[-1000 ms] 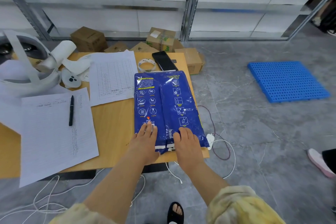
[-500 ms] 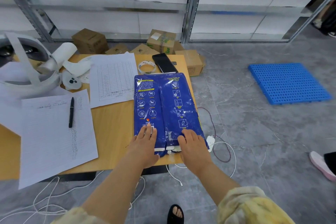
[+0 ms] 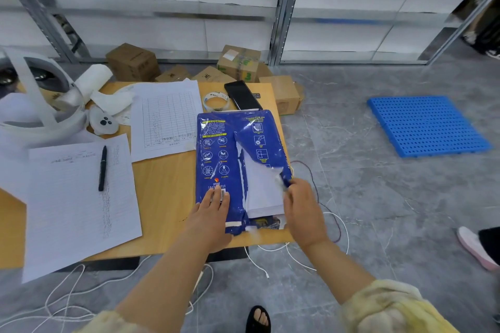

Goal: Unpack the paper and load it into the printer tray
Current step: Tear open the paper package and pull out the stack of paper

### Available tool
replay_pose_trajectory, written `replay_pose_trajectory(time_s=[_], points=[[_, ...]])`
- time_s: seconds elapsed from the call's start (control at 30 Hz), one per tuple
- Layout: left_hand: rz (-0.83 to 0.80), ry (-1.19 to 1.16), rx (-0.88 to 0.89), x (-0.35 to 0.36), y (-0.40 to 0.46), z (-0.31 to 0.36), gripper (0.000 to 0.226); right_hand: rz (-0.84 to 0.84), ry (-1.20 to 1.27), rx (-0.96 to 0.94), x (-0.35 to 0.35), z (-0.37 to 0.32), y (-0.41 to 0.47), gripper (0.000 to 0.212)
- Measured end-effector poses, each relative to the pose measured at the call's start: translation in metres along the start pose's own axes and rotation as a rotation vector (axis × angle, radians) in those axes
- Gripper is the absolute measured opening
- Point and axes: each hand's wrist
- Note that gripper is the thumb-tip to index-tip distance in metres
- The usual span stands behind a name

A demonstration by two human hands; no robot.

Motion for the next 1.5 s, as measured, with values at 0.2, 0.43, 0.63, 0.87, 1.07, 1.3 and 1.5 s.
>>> replay_pose_trajectory(time_s=[0.2,0.43,0.63,0.87,1.07,1.3,1.5], points=[[0.048,0.051,-0.029,0.004,-0.003,0.004,0.091,0.28,0.444,0.685,-0.032,0.021,0.036,0.014],[0.104,0.137,-0.066,0.01,-0.004,0.009,0.08,0.079,0.354,0.818,-0.024,0.045,0.048,0.025],[0.315,0.156,0.074,0.021,-0.004,0.008,0.105,-0.178,0.195,0.751,-0.004,0.056,0.045,0.031],[0.553,-0.231,0.019,0.02,-0.002,-0.006,0.059,-0.236,0.124,0.711,-0.004,0.054,0.047,0.033],[0.692,-0.696,-0.178,-0.001,-0.004,-0.007,0.054,-0.242,0.076,0.678,-0.005,0.051,0.046,0.032],[0.588,-0.112,-0.204,0.017,0.004,-0.034,0.1,-0.34,0.065,0.636,-0.005,0.051,0.043,0.03],[0.421,-0.033,0.047,0.024,0.014,-0.038,0.079,-0.352,0.084,0.582,-0.002,0.055,0.035,0.023]])
Point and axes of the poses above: each hand's wrist, its own y-axis towards the middle knuckle, its own x-axis out of the palm, z = x × y, and after that the axes turned 14 degrees about -z, right-handed
